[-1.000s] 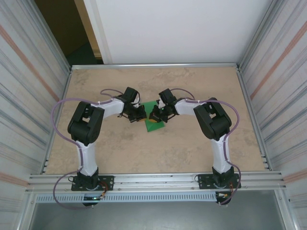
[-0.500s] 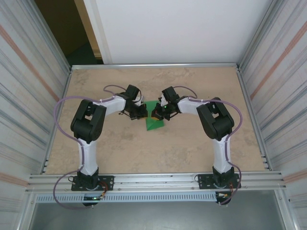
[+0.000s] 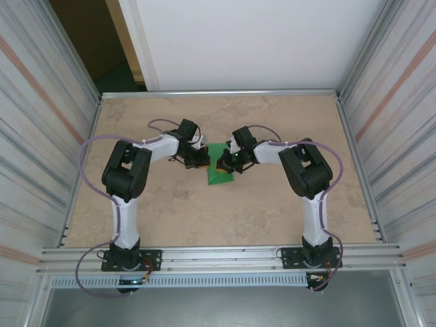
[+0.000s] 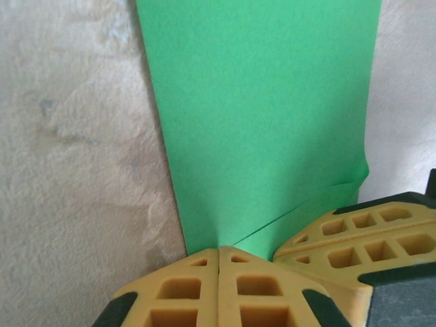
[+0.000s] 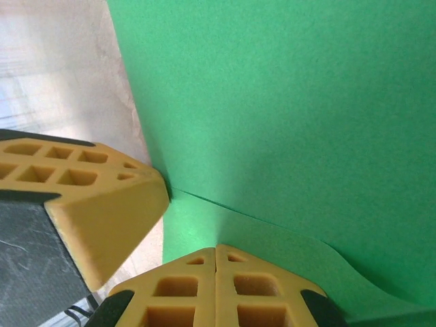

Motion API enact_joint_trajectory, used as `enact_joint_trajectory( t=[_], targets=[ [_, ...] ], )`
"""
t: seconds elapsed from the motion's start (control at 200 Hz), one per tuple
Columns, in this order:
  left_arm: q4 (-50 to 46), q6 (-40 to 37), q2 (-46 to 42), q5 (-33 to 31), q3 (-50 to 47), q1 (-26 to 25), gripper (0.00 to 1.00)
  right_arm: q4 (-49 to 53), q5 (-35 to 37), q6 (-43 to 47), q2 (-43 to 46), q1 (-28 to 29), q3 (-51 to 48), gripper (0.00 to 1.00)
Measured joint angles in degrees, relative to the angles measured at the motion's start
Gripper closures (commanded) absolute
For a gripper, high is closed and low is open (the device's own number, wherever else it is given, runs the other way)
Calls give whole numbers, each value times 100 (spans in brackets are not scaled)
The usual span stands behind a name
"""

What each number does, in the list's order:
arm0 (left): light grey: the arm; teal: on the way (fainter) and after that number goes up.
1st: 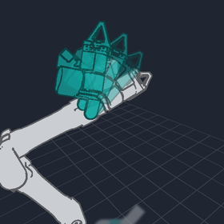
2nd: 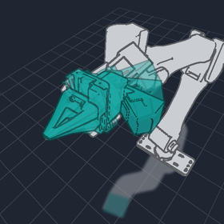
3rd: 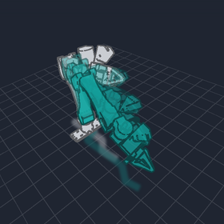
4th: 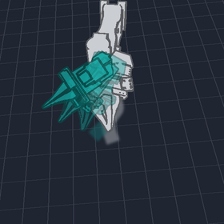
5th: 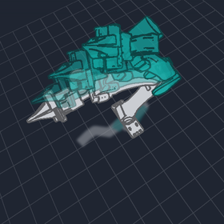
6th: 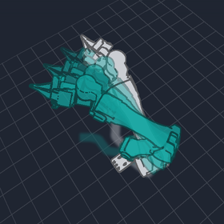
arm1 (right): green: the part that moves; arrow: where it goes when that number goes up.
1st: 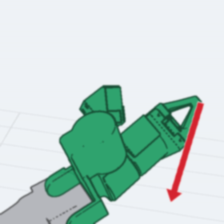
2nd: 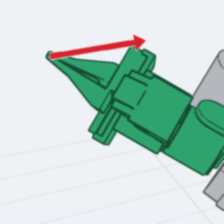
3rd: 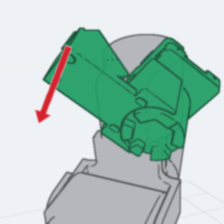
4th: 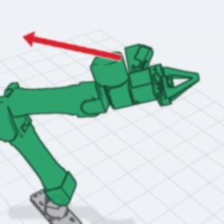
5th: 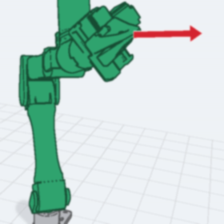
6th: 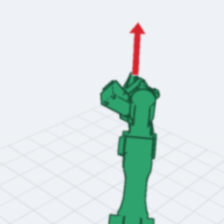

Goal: Fold a paper plane with a square sheet of paper (pick it up from the middle)
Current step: Fold the triangle a second time at the center of the table.

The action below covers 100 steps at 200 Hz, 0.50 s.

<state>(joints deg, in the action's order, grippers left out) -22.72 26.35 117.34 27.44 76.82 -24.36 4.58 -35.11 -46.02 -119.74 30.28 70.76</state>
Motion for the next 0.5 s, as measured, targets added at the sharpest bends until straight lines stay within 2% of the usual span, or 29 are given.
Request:
enact_joint_trajectory(
  t=[0.175,0.361,0.501],
  targets=[
    [306,341,-275,188,-76,31,99,-223,101,-33,63,28,-153,100],
    [942,940,-1259,326,-957,-39,100,-310,146,-155,85,39,-205,100],
    [1137,1257,-1517,367,-1521,-291,100,-332,155,-201,90,39,-219,100]
  ],
)
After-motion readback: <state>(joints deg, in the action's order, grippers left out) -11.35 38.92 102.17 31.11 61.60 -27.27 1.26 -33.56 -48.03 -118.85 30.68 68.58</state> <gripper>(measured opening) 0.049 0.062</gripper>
